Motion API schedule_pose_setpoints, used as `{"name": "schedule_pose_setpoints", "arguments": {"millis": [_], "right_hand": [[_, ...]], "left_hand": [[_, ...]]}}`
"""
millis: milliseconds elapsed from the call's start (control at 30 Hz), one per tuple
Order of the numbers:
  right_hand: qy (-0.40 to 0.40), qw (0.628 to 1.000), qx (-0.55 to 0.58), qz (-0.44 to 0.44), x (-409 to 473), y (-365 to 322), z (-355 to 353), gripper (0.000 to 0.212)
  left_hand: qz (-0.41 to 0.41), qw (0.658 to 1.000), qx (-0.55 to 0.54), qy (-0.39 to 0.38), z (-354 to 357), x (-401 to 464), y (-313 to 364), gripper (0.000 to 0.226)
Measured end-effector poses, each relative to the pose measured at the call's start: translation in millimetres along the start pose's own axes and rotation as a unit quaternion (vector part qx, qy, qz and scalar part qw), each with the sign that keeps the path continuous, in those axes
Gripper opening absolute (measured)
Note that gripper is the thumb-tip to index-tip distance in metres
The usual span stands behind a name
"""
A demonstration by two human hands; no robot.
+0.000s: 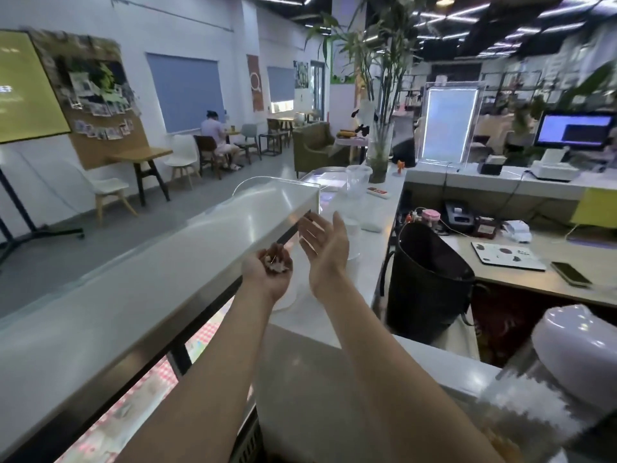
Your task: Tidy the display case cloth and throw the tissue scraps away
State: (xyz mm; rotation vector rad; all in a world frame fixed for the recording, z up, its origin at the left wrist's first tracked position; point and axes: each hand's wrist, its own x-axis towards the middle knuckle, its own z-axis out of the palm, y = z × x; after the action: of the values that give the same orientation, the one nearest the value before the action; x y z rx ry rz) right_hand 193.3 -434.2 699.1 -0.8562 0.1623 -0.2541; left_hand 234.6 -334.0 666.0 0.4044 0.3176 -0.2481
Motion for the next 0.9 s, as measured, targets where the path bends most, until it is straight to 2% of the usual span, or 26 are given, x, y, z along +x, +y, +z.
{"name": "schedule_pose_setpoints", "arguments": {"millis": [267,433,600,800,900], "right_hand": [[0.069,0.996,0.056,-0.026,47,-25,-38,0.046],[0.100,0.992,0.070,-0.037,66,-28,-57,0.047],[0.122,0.990,0.064,-0.038,80,-30,-68,0.046],[0.123,0.991,0.029,-0.039,88,-29,-70,0.046],[0.121,0.992,0.015,-0.035,91,-27,-71,0.047]], "left_hand": [[-0.031,0.997,0.065,-0.024,51,63,-42,0.031],[0.002,0.985,0.172,-0.020,71,89,-69,0.034],[0.037,0.949,0.312,0.002,79,98,-83,0.022],[0.063,0.878,0.475,-0.009,76,99,-84,0.050],[0.082,0.870,0.485,-0.027,78,99,-78,0.058]]}}
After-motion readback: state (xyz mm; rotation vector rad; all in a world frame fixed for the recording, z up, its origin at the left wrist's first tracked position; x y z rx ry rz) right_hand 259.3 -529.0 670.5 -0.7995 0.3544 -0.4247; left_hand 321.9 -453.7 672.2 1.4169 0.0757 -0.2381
